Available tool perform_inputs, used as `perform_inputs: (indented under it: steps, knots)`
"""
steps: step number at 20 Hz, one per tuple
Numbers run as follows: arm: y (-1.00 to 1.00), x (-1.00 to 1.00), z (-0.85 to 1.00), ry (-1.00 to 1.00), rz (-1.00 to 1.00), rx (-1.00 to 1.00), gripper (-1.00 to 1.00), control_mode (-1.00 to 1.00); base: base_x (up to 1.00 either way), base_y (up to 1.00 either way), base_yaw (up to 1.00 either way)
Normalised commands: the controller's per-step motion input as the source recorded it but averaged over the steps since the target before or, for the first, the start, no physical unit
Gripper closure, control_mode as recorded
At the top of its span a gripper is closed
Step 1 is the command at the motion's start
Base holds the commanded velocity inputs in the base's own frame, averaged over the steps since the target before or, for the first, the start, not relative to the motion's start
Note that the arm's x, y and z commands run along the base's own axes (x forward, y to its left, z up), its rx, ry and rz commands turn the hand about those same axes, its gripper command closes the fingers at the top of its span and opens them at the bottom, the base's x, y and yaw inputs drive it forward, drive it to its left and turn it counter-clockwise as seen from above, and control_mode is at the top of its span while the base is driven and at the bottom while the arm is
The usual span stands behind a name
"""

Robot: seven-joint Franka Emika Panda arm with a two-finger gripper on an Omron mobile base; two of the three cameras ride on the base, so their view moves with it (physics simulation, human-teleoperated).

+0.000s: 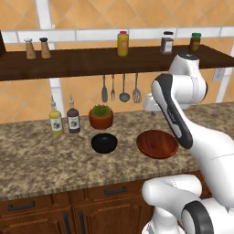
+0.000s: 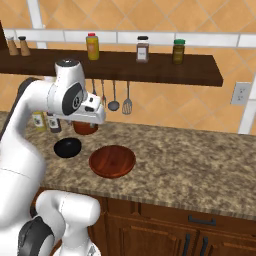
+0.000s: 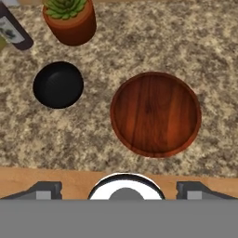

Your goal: Pick up the bowls on the counter and stack them on top of one another in the open cabinet. Place the smaller bowl on top of the larger bowl.

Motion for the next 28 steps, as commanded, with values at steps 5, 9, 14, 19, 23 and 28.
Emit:
perform_inputs:
  steps: [5, 9, 14, 19, 23, 28]
  knots:
    - [0.35, -0.01, -0.24, 0.02, 0.00, 0.03, -1.00, -1.00, 0.00, 0.00, 0.00]
    - [0.27, 0.02, -0.29, 0.09, 0.00, 0.00, -1.00, -1.00, 0.00, 0.00, 0.00]
    - [0.42, 0.17, -0.37, 0.08, -0.01, 0.00, -1.00, -1.00, 0.00, 0.00, 0.00]
    - [0.33, 0.27, -0.37, 0.06, -0.02, 0.00, -1.00, -1.00, 0.00, 0.00, 0.00]
    - [0.20, 0.31, -0.35, 0.03, 0.00, 0.00, -1.00, -1.00, 0.00, 0.00, 0.00]
    - [0.18, 0.22, -0.33, 0.01, 0.00, 0.00, -1.00, -1.00, 0.00, 0.00, 0.00]
